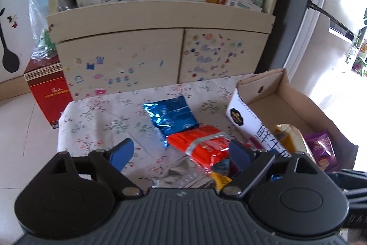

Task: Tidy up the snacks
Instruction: 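Grasp the green packet with the left gripper while the right gripper grasps the yellow packet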

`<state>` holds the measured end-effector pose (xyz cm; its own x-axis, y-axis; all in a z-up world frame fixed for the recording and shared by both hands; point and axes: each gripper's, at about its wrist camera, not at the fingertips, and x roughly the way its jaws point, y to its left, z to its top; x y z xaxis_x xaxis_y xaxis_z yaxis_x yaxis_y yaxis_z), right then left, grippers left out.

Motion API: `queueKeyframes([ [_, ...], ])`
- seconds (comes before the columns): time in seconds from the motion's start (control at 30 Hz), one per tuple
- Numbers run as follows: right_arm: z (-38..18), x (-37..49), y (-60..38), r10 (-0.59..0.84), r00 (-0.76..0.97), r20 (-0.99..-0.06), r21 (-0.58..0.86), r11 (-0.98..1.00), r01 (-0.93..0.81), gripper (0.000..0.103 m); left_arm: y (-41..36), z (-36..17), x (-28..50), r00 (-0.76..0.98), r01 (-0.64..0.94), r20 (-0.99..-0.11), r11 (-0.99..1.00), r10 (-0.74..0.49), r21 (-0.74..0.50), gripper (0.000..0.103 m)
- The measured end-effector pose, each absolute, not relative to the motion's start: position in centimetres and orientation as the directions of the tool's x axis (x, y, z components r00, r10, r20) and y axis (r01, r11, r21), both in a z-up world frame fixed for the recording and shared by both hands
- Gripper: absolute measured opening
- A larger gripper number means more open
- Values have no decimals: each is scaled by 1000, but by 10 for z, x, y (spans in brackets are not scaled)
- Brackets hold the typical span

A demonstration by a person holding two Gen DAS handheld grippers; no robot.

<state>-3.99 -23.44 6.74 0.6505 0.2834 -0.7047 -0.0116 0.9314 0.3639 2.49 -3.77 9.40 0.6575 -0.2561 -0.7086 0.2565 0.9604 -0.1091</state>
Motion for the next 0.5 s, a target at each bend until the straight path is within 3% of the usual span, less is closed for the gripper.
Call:
queueKeyframes([
  [0.2,59,-34,-203,312,616,-723,301,945,-125,76,-13,93,27,664,225,-711,969,-229,-101,92],
  [0.5,47,-27,-177,262,586,-767,187,964,-187,73,16,64,32,599,181,-783,981,-167,-71,92],
])
